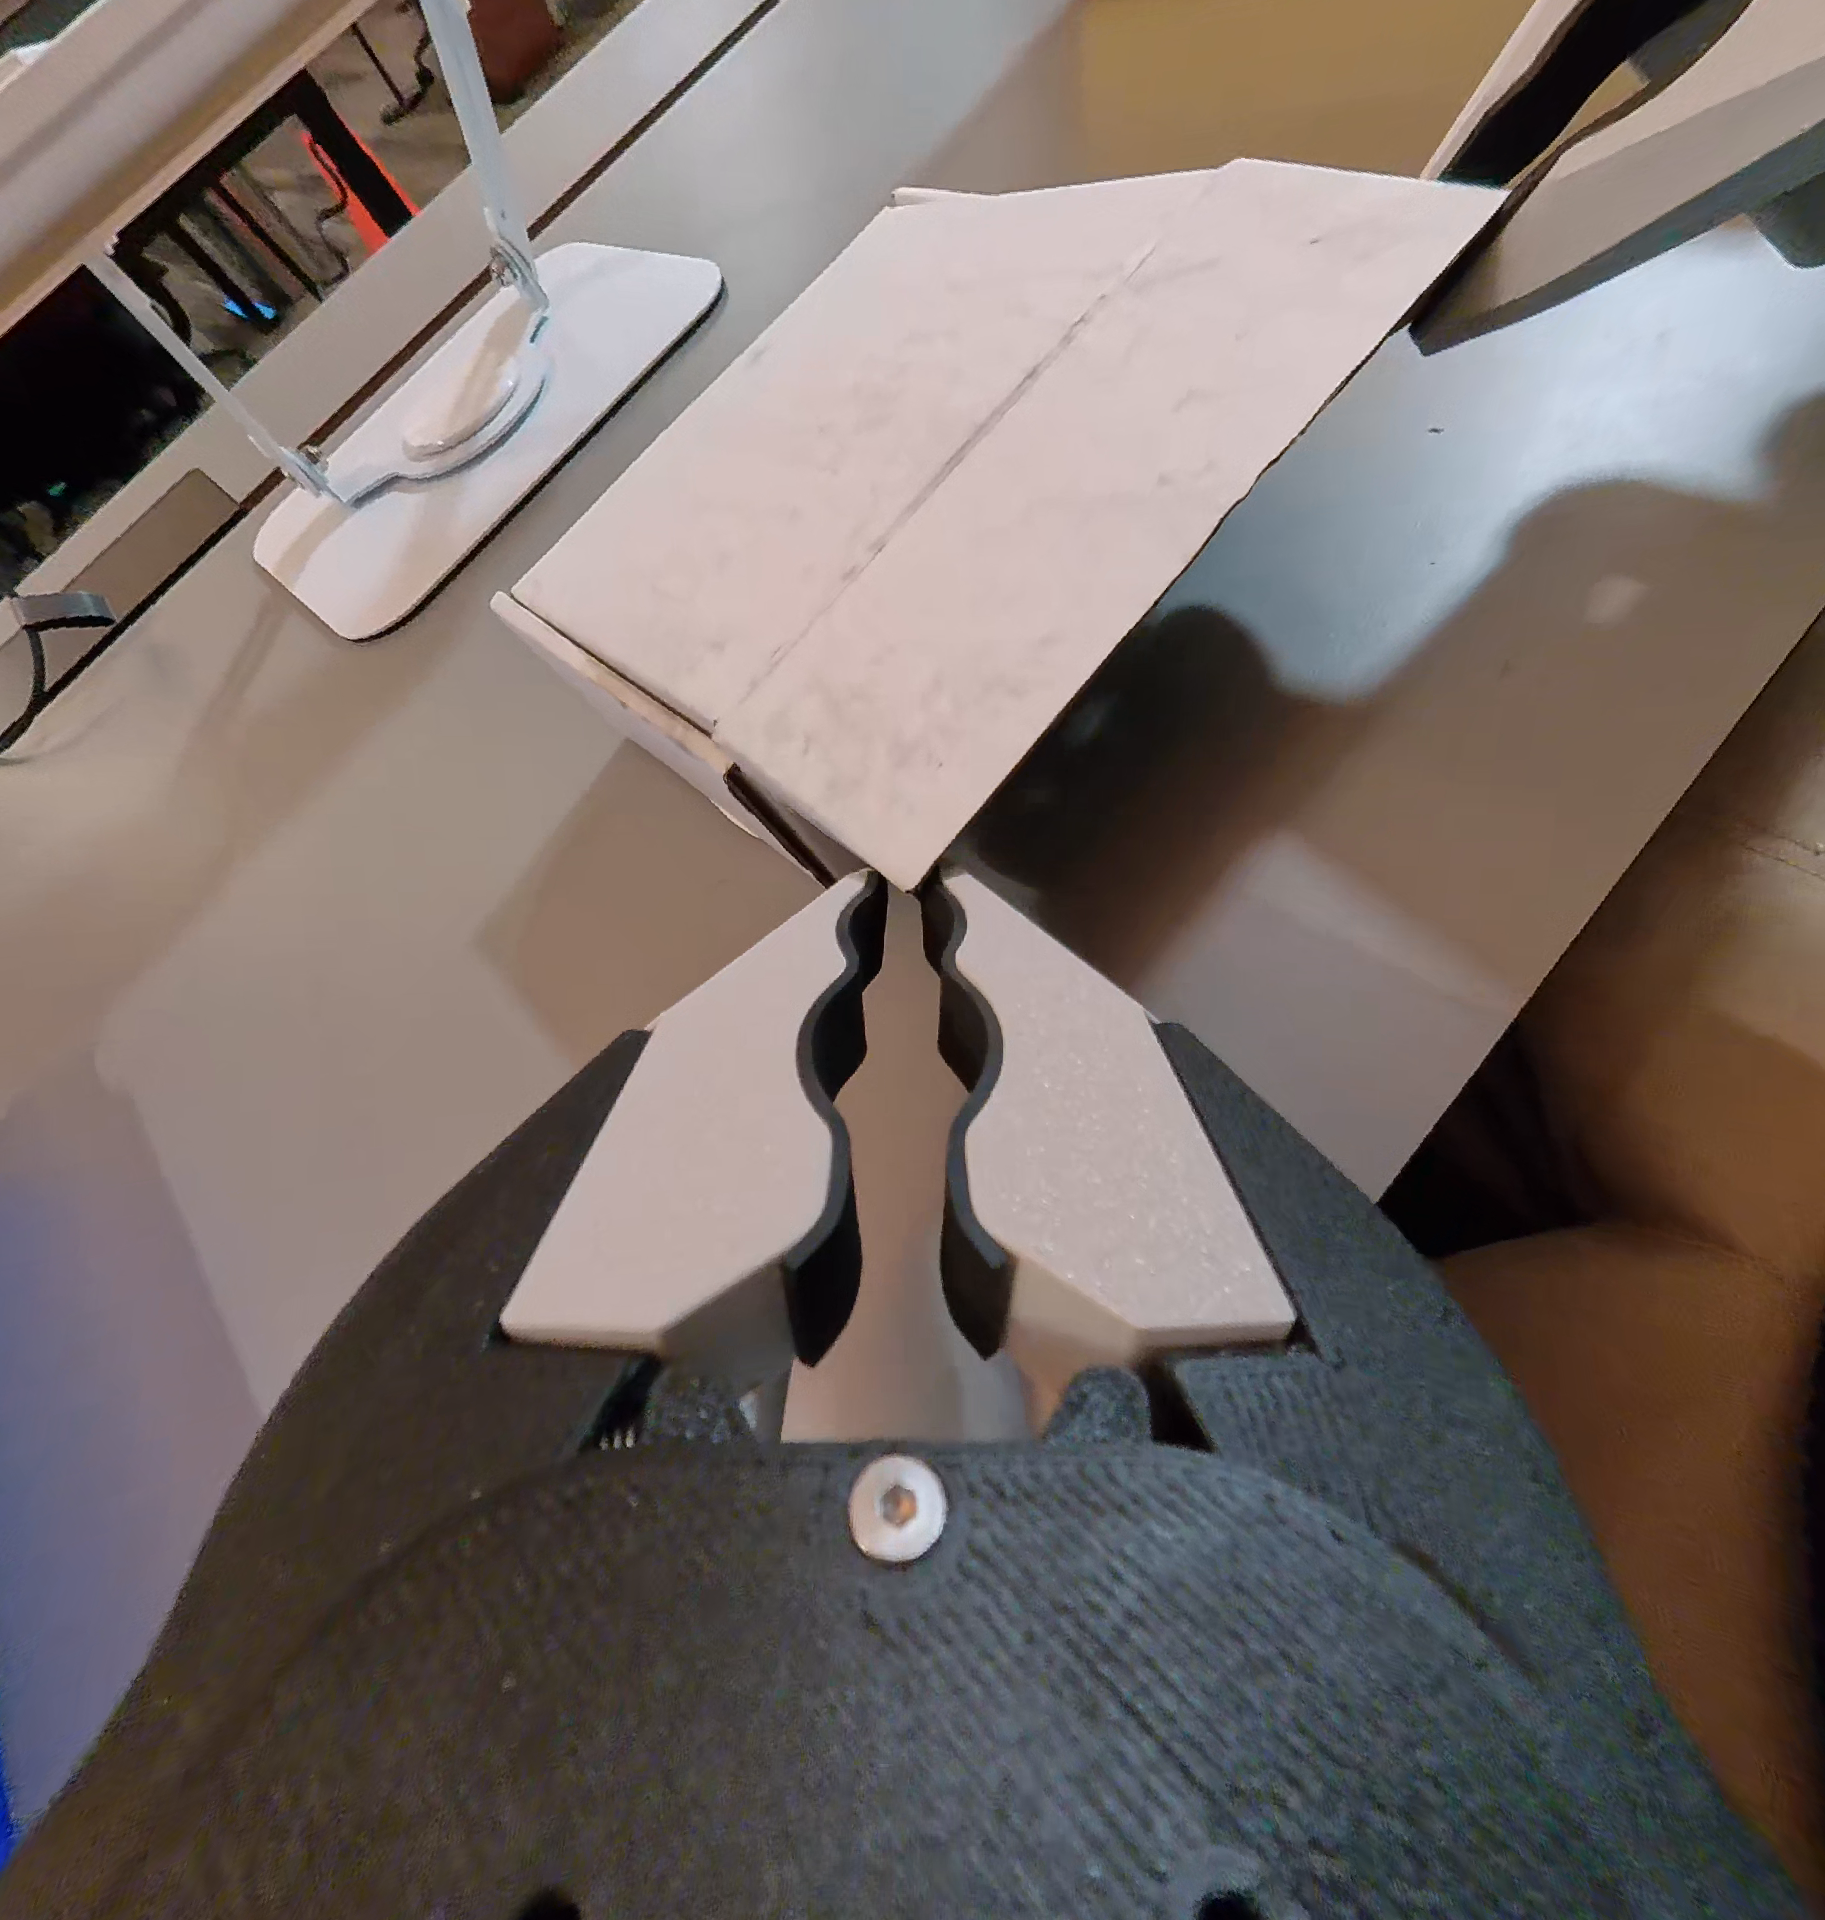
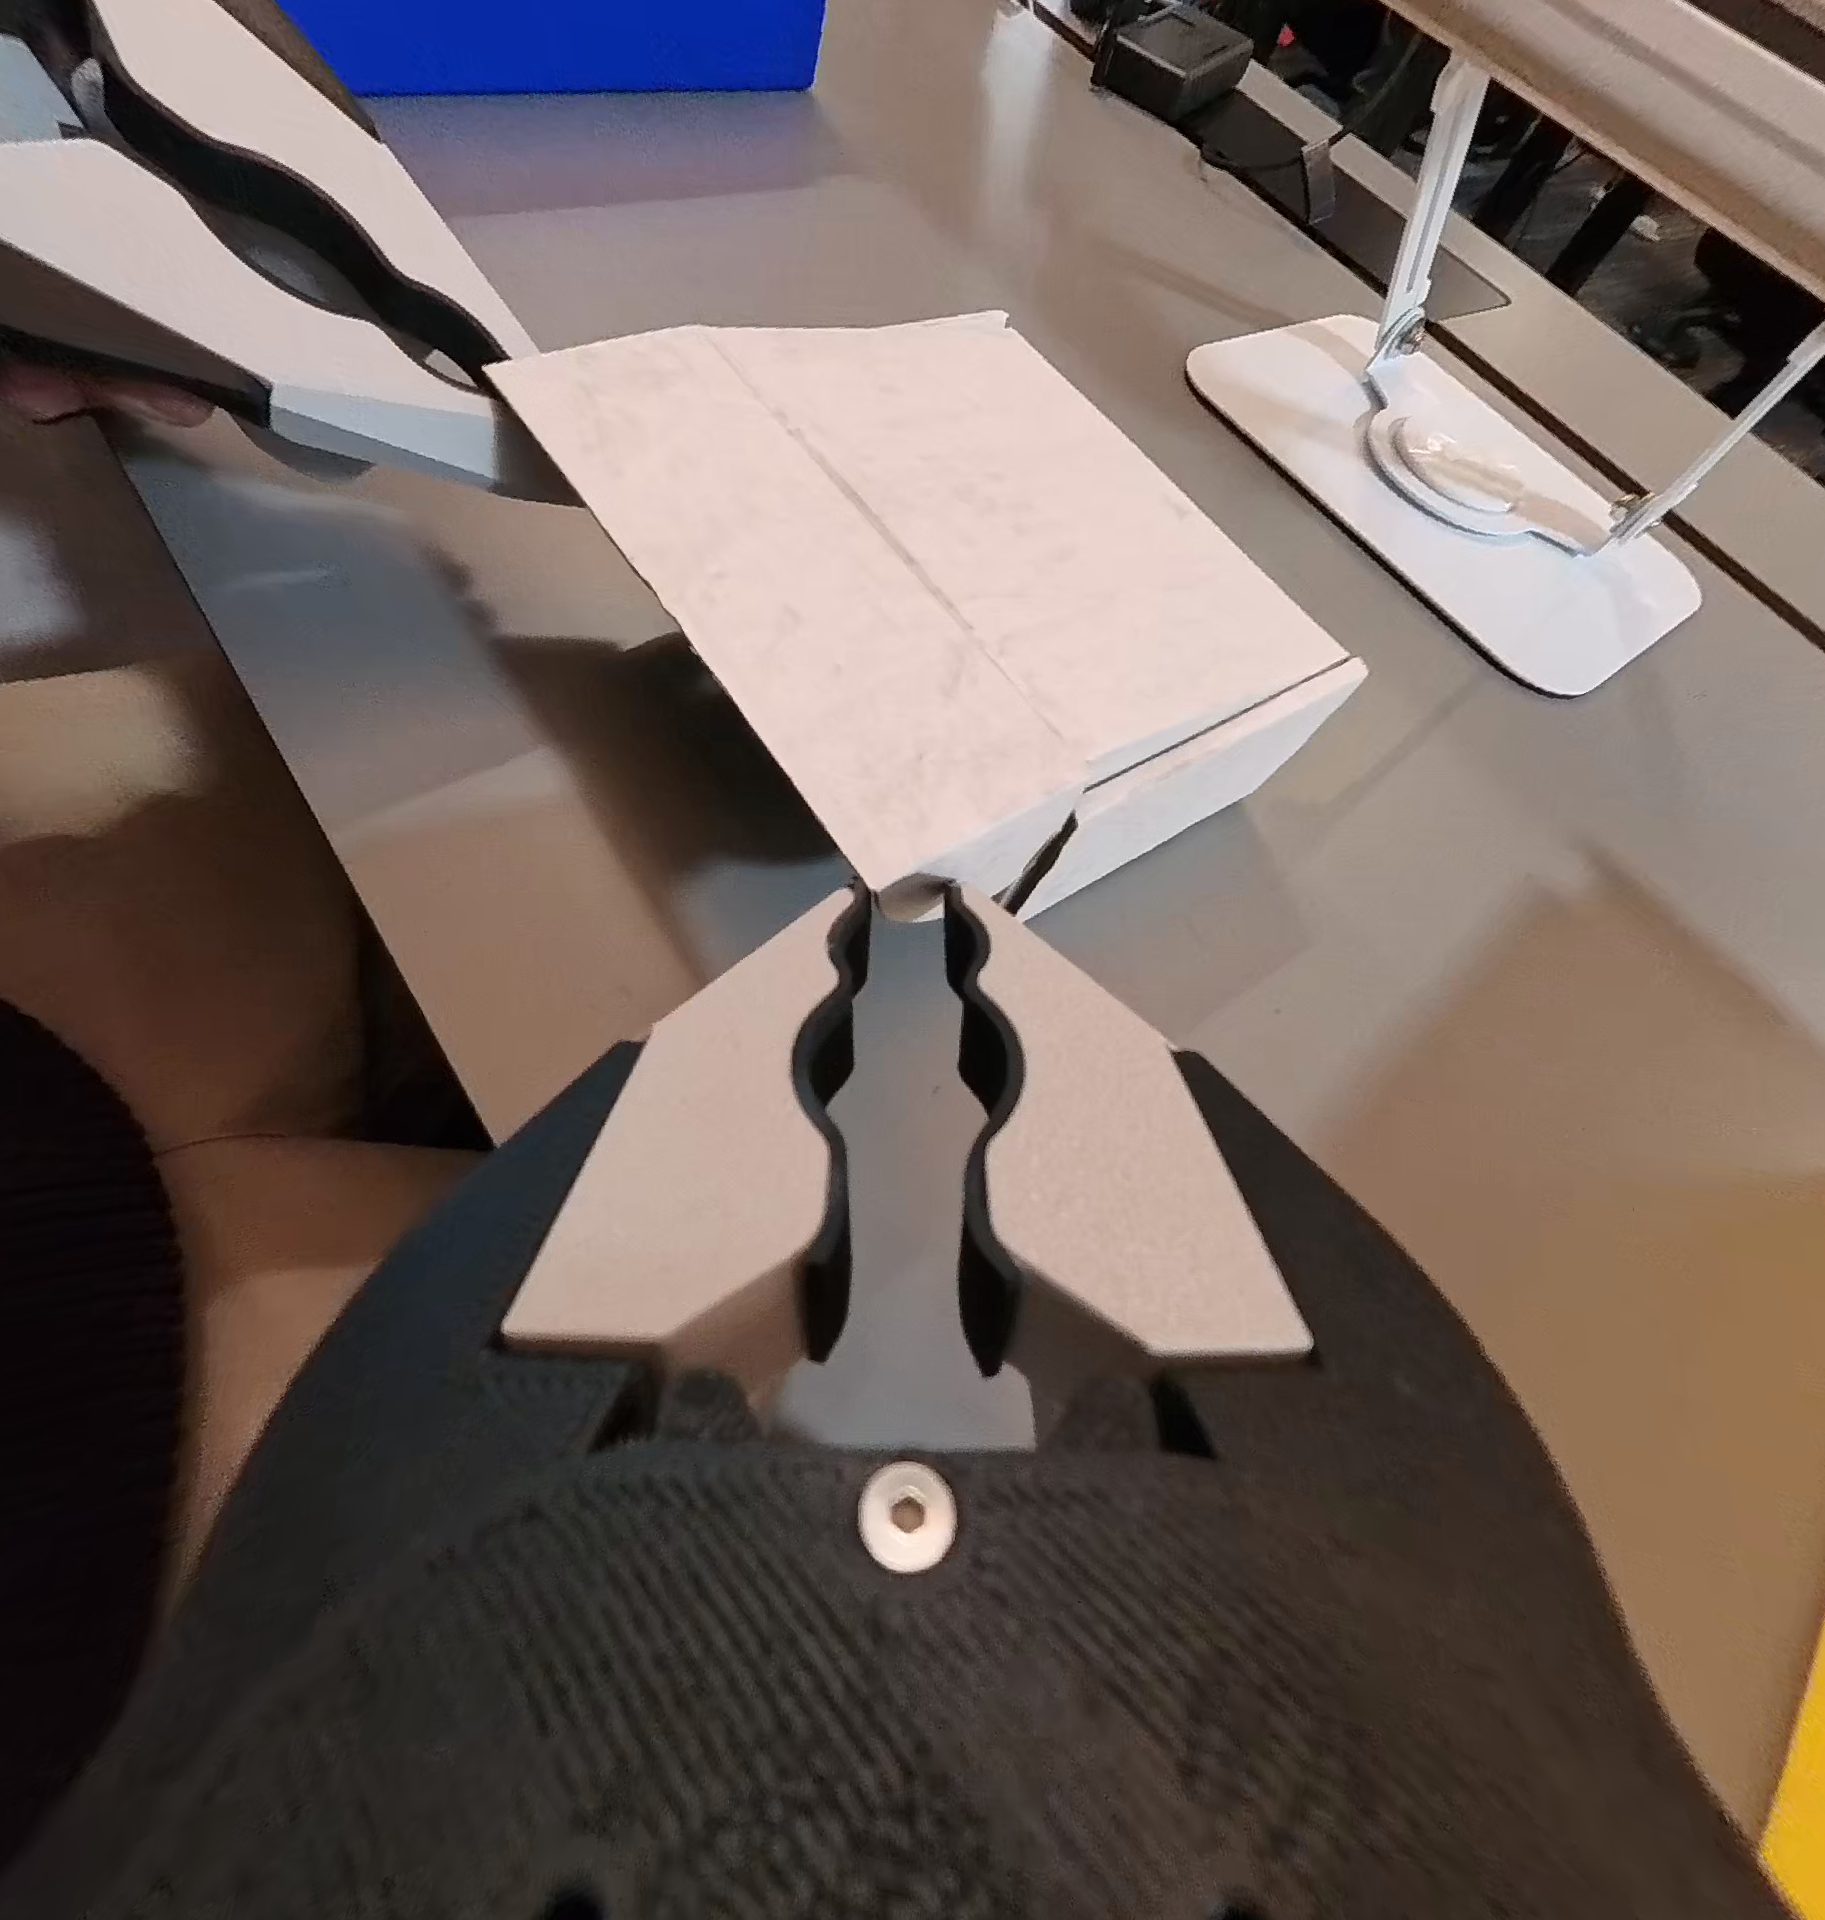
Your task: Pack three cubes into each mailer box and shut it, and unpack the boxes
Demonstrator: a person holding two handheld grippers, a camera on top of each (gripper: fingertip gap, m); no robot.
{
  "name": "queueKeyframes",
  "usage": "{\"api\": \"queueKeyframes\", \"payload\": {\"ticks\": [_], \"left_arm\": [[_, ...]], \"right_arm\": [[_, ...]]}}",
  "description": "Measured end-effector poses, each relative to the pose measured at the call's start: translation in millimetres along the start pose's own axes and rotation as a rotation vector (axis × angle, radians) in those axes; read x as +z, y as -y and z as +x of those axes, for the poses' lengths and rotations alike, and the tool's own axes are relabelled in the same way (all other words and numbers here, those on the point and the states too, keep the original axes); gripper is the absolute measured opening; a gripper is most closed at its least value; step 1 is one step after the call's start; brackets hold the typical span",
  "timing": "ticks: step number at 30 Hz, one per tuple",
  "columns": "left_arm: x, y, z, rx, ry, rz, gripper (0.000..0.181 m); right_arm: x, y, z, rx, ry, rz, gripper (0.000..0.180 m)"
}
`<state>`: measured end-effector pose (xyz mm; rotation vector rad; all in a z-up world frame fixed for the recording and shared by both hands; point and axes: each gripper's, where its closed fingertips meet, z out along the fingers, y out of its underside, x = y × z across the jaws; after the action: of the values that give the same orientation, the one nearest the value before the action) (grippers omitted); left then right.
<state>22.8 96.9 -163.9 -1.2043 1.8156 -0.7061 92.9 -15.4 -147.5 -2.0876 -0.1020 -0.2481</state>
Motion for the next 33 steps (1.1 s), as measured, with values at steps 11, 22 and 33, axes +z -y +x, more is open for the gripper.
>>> {"api": "queueKeyframes", "payload": {"ticks": [11,22,33], "left_arm": [[-3.1,0.3,6.4,-0.120,-0.087,0.014,0.031],[-17.8,22.2,0.3,-0.556,-0.341,0.160,0.063],[-8.6,22.5,16.6,-0.520,-0.370,0.115,0.046]], "right_arm": [[-8.4,0.8,-5.2,0.059,0.114,0.062,0.053],[-6.1,18.2,9.7,0.401,0.179,0.194,0.068],[3.7,12.0,1.1,0.396,0.185,0.129,0.059]]}}
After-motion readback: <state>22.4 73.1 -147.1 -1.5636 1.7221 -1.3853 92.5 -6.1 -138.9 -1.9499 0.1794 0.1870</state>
